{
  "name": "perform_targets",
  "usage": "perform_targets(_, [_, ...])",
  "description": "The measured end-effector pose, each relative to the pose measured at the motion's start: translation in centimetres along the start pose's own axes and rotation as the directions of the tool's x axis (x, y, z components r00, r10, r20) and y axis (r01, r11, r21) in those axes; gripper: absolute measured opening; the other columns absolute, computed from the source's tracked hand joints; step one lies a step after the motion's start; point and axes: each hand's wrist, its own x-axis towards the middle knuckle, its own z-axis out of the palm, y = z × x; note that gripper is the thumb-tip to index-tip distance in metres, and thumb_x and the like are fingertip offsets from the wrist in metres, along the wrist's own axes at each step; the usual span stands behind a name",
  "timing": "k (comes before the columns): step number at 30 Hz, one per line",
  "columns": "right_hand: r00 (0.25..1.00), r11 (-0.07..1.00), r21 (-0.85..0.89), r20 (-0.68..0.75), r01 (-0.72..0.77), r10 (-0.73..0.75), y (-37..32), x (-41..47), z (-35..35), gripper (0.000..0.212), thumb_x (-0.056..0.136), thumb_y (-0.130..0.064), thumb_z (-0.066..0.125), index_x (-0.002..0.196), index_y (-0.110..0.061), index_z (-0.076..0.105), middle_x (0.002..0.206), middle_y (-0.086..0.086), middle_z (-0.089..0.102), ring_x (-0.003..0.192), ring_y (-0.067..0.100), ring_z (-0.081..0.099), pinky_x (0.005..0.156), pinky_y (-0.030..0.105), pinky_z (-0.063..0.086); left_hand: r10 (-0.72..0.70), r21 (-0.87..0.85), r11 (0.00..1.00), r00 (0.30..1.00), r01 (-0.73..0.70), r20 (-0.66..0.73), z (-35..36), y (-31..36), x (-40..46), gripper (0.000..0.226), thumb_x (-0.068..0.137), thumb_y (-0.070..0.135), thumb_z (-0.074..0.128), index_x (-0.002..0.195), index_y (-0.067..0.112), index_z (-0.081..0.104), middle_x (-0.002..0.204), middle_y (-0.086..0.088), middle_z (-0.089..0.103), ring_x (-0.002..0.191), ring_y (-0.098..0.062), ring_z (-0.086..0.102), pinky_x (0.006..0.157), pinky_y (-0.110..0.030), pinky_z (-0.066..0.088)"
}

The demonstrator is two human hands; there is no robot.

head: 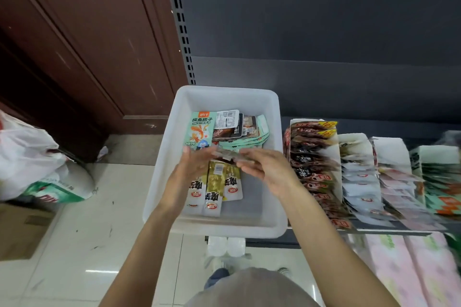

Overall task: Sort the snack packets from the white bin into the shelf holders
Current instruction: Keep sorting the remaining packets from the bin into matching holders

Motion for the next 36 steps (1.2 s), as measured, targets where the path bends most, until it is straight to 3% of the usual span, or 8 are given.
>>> perform_targets(3, [0.981, 0.917, 0.363, 0.152, -0.166, 0.117, -1.0, -1.5, -1.2, 0.018, 0.095, 0.005, 0.042, 0.105, 0.008, 0.056, 0.087, 0.022, 0.072, 0.071, 0.021, 0.073, 0.060, 0.022, 0.058, 0.221, 0.077, 0.973, 0.975, -0.218, -0.032, 1.5, 1.7, -0.2, 0.036, 0.096, 0.043, 0.042, 0.115, 0.024, 0.065, 0.120, 0.010, 0.064, 0.113, -0.005, 0.057, 0.092, -0.022, 0.045])
perform_targets(6, [0.967, 0.893, 0.406, 0.234, -0.192, 0.102, -1.1, -2.4, -2.3, 0.024, 0.092, 0.005, 0.044, 0.114, 0.010, 0.052, 0.097, 0.024, 0.070, 0.081, 0.024, 0.073, 0.058, 0.022, 0.058, 0.401, 0.291, 0.891, 0.904, -0.348, -0.147, 3.2, 2.6, 1.2, 0.030, 0.081, 0.017, 0.071, 0.109, 0.021, 0.062, 0.103, 0.009, 0.065, 0.085, -0.006, 0.062, 0.071, -0.017, 0.049])
perform_targets(13, [0.974, 0.967, -0.117, 0.034, 0.226, -0.223, -3.2, -4.8, -6.2, 0.018, 0.089, -0.024, 0.063, 0.072, -0.018, 0.069, 0.057, -0.005, 0.058, 0.045, 0.004, 0.050, 0.045, 0.017, 0.038, 0.350, 0.237, 0.910, 0.937, -0.341, 0.006, 8.1, 4.6, 3.6, 0.020, 0.077, 0.023, 0.072, 0.095, 0.026, 0.068, 0.091, 0.005, 0.069, 0.085, -0.019, 0.062, 0.077, -0.031, 0.052])
perform_targets(20, [0.728, 0.758, -0.304, -0.231, 0.577, -0.646, -8.3, -8.6, -16.3, 0.014, 0.083, -0.009, 0.070, 0.094, -0.017, 0.070, 0.076, -0.014, 0.072, 0.066, 0.001, 0.060, 0.055, 0.016, 0.045, 0.441, 0.257, 0.828, 0.862, -0.499, 0.251, 18.1, 8.5, 6.4, 0.017, 0.082, 0.013, 0.071, 0.085, 0.029, 0.070, 0.079, 0.014, 0.069, 0.076, -0.003, 0.061, 0.069, -0.015, 0.049])
perform_targets(22, [0.648, 0.717, -0.342, -0.310, 0.607, -0.696, -9.0, -9.0, -19.3, 0.017, 0.084, -0.010, 0.070, 0.100, -0.017, 0.070, 0.087, -0.014, 0.074, 0.078, 0.003, 0.066, 0.060, 0.017, 0.049, 0.541, 0.425, 0.679, 0.800, -0.598, 0.260, 21.2, 8.3, 7.3, 0.014, 0.085, 0.017, 0.068, 0.095, 0.026, 0.071, 0.087, 0.009, 0.070, 0.082, -0.006, 0.061, 0.069, -0.019, 0.049])
perform_targets(25, [0.513, 0.668, -0.354, -0.441, 0.655, -0.737, -9.5, -8.9, -23.1, 0.026, 0.086, -0.012, 0.068, 0.111, -0.009, 0.066, 0.097, -0.012, 0.072, 0.090, 0.007, 0.068, 0.069, 0.023, 0.055, 0.662, 0.778, 0.244, 0.686, -0.579, 0.303, 24.5, 7.0, 8.0, 0.018, 0.088, 0.027, 0.062, 0.104, 0.023, 0.069, 0.094, 0.005, 0.070, 0.094, -0.016, 0.059, 0.065, -0.025, 0.043])
perform_targets(28, [0.487, 0.638, -0.294, -0.448, 0.712, -0.750, -9.9, -7.9, -24.8, 0.025, 0.087, -0.010, 0.067, 0.111, -0.014, 0.065, 0.107, -0.004, 0.071, 0.099, 0.010, 0.067, 0.077, 0.025, 0.056, 0.532, 0.854, 0.044, 0.735, -0.519, 0.420, 26.0, 4.7, 8.7, 0.034, 0.089, 0.041, 0.057, 0.116, 0.022, 0.065, 0.107, 0.003, 0.068, 0.104, -0.019, 0.051, 0.082, -0.030, 0.040])
perform_targets(36, [0.664, 0.584, -0.556, -0.075, 0.591, -0.744, -9.4, -1.6, -24.9, 0.026, 0.081, -0.004, 0.072, 0.102, -0.018, 0.070, 0.097, -0.004, 0.072, 0.089, 0.003, 0.068, 0.083, 0.027, 0.056, 0.510, 0.827, -0.106, 0.684, -0.552, 0.522, 25.4, 3.0, 8.3, 0.022, 0.067, 0.021, 0.082, 0.085, 0.033, 0.075, 0.068, 0.010, 0.068, 0.072, -0.018, 0.052, 0.065, -0.030, 0.040])
